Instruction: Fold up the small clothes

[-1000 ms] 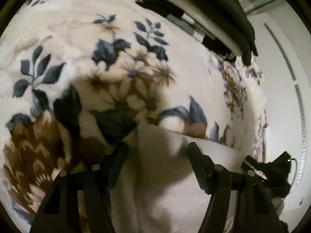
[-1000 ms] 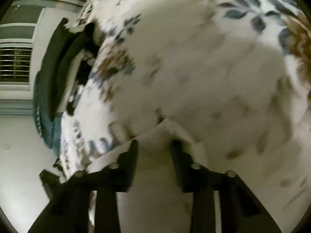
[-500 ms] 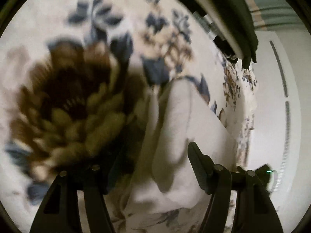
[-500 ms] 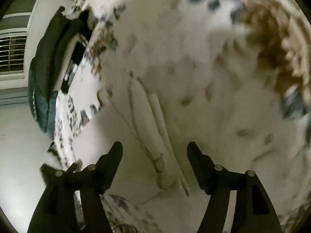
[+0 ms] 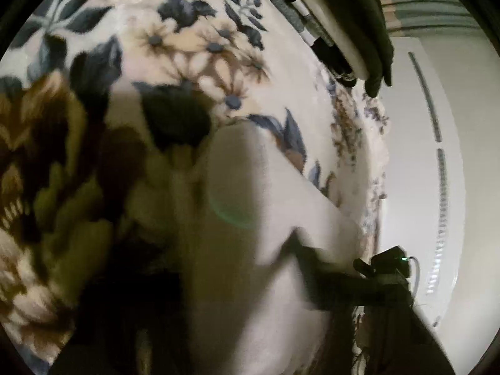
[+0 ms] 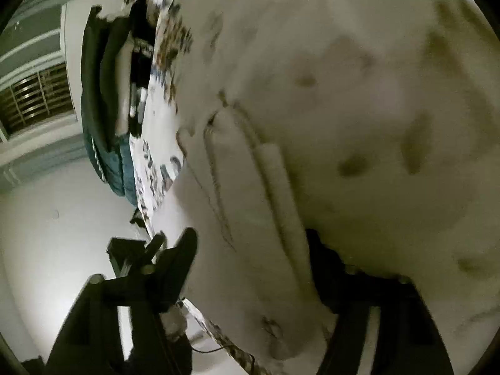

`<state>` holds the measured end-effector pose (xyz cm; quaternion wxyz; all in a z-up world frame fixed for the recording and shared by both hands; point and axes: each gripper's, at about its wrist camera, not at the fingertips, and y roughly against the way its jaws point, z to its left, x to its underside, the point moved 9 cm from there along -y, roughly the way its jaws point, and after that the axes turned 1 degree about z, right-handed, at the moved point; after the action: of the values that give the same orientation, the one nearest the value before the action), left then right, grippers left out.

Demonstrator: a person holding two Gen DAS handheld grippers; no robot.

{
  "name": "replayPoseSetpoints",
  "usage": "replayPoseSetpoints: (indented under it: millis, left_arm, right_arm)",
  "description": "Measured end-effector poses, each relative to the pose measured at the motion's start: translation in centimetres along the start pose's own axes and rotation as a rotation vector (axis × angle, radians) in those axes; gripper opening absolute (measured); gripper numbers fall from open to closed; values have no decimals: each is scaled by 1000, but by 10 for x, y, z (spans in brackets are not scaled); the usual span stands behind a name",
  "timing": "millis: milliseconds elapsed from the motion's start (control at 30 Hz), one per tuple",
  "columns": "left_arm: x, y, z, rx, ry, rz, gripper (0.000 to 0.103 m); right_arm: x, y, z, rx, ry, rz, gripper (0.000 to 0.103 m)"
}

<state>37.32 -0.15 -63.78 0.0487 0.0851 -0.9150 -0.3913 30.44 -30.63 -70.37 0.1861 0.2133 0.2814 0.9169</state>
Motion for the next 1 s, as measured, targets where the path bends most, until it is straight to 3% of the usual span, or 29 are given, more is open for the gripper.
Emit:
replayPoseSetpoints:
  millis: [67,100,300,467,600,733,900,1000]
  left_arm:
    - [-3,7,-5,-4,-3,-18,18]
    - [-3,9,-7,-8,-4,-21,17]
    - [-16,37,-36,-10,-52,-28,17]
    - [-57,75,-63,-21,-73,-73,17]
    - [-117,108,-99,-36,-111,-128,17]
    - [-190,124,-132,-35,-123,-202,17]
    - [-308,129,-163,-50,-177,-306,18]
    - [-357,122,-160,-96,-216,-338,20]
  right_arm:
    - [1,-3,5,54,29,-8,20]
    - [2,-3,10,58,39,-18,18]
    - [5,13,57,107,93,-73,16]
    - [-7,33,123,119,152,-97,16]
    - [-41,43,195,121,219,-124,16]
    - [-100,47,272,102,310,-154,16]
    - [-200,33,361,105,403,-208,16]
    - [-252,14,390,120,427,-232,16]
